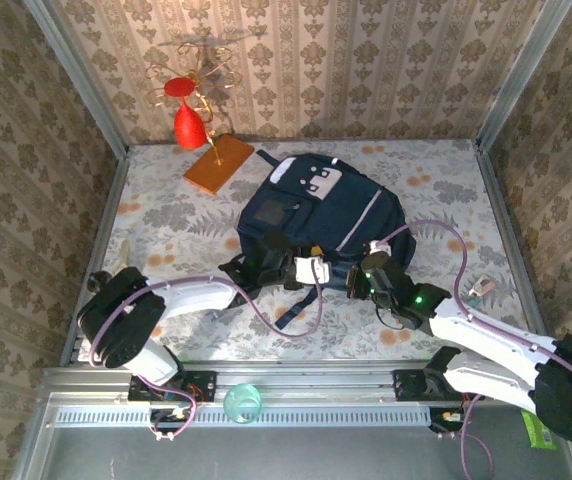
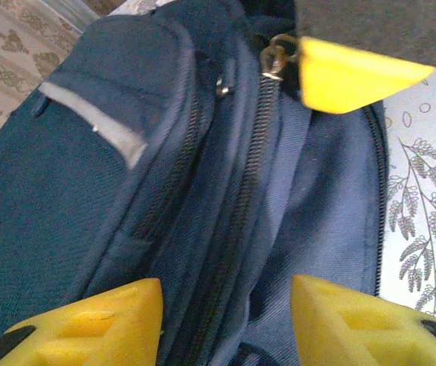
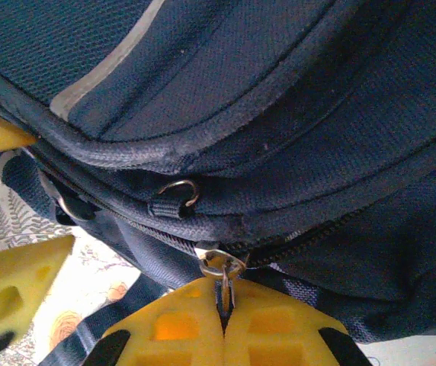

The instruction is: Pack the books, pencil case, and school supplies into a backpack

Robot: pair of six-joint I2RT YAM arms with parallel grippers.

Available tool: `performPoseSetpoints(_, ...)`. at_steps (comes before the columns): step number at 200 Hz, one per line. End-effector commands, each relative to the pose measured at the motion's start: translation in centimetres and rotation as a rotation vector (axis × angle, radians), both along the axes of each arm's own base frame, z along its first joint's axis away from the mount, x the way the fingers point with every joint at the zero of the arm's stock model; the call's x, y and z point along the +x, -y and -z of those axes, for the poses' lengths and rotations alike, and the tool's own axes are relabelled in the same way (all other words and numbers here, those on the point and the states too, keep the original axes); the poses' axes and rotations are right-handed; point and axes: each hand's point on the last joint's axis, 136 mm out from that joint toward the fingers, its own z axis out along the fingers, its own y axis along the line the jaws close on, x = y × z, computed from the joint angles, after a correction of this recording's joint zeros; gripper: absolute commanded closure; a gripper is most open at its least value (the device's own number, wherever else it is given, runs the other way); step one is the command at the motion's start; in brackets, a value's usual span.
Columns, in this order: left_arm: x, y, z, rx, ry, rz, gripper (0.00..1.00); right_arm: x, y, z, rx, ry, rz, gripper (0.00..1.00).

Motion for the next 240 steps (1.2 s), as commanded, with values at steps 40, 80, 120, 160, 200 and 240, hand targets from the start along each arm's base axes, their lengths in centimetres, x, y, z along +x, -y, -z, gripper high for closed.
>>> performPoseSetpoints(40,1.6,2.2,0.3,0.076,0.115,-0.009,0.52,-0.2,-1.4,-2.2,0.054,0.011,-0.07,1.0)
performPoseSetpoints(80,3.2,2.6,0.7,0.076,0.165,-0.052,0.68,-0.3,-1.3,-2.2,0.065,0.013,-0.079,1.0)
performPoseSetpoints(120,4.0,1.6,1.0,0.074,0.179,-0.072,0.98,-0.2,0.1,-2.0,0.052,-0.009,-0.055,1.0)
performPoseSetpoints(160,3.9,0.7,0.7,0.047,0.155,-0.056,1.0,-0.4,2.5,-1.3,-0.059,-0.04,-0.003,1.0)
performPoseSetpoints(200,4.5,-1.3,-0.1,-0.003,0.128,-0.077,1.0,-0.8,5.3,-0.6,-0.182,-0.071,0.042,1.0)
performPoseSetpoints(240,5.4,-2.7,0.1,0.006,0.141,-0.107,1.0,-0.8,6.6,-0.7,-0.215,-0.092,0.06,1.0)
